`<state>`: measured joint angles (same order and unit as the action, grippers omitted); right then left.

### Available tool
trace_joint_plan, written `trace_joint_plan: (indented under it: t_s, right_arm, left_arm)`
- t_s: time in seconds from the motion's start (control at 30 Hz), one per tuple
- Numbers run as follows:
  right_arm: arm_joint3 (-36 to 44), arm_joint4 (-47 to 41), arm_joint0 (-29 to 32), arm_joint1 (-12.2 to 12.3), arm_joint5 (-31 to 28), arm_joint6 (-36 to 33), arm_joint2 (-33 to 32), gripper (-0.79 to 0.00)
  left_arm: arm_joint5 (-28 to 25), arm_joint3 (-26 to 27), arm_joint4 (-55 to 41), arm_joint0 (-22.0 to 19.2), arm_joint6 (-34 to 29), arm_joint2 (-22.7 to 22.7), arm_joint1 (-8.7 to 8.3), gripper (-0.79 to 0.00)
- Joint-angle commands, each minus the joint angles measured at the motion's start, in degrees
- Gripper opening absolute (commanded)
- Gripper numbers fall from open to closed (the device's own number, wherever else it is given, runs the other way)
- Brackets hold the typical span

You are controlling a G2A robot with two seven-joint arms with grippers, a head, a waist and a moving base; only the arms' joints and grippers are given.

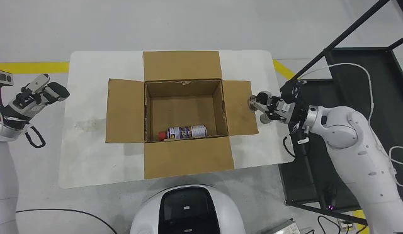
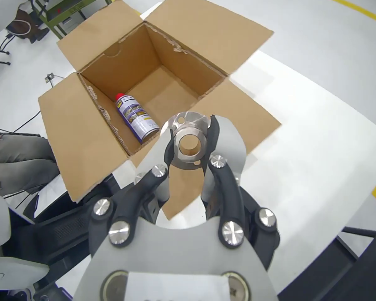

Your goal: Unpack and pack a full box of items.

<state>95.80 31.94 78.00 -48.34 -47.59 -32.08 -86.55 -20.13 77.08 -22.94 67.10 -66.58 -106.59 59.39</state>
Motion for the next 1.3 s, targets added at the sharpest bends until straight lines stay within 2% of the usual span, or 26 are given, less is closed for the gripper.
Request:
trace_joint_plan:
  t_s: [0.0, 0.17, 0.9, 0.97, 1.07, 1.27]
  right_arm:
    - [1.2, 0.2, -2.5, -0.4, 1.2, -1.6, 3.7, -0.785]
    - [1.0, -0.5, -7.0, -1.2, 3.4, -2.0, 9.3, -0.785]
    - [1.2, 0.3, -7.2, -1.4, 4.3, -1.9, 10.2, -0.785]
    - [0.7, 0.6, -9.8, -1.9, 4.6, -2.3, 12.9, -0.785]
    - [-2.0, 0.0, -16.9, -3.4, 5.6, -3.5, 19.5, -0.785]
    - [-10.6, 0.2, -35.0, -9.1, 9.0, -5.7, 36.9, -0.785]
  left_arm:
    - [0.0, 0.0, 0.0, 0.0, 0.0, 0.0, 0.0, 0.0]
    - [0.0, 0.0, 0.0, 0.0, 0.0, 0.0, 0.0, 0.0]
    - [0.0, 0.0, 0.0, 0.0, 0.0, 0.0, 0.0, 0.0]
    - [0.0, 0.0, 0.0, 0.0, 0.0, 0.0, 0.0, 0.0]
    - [0.0, 0.0, 0.0, 0.0, 0.0, 0.0, 0.0, 0.0]
    - [0.0, 0.0, 0.0, 0.0, 0.0, 0.0, 0.0, 0.0]
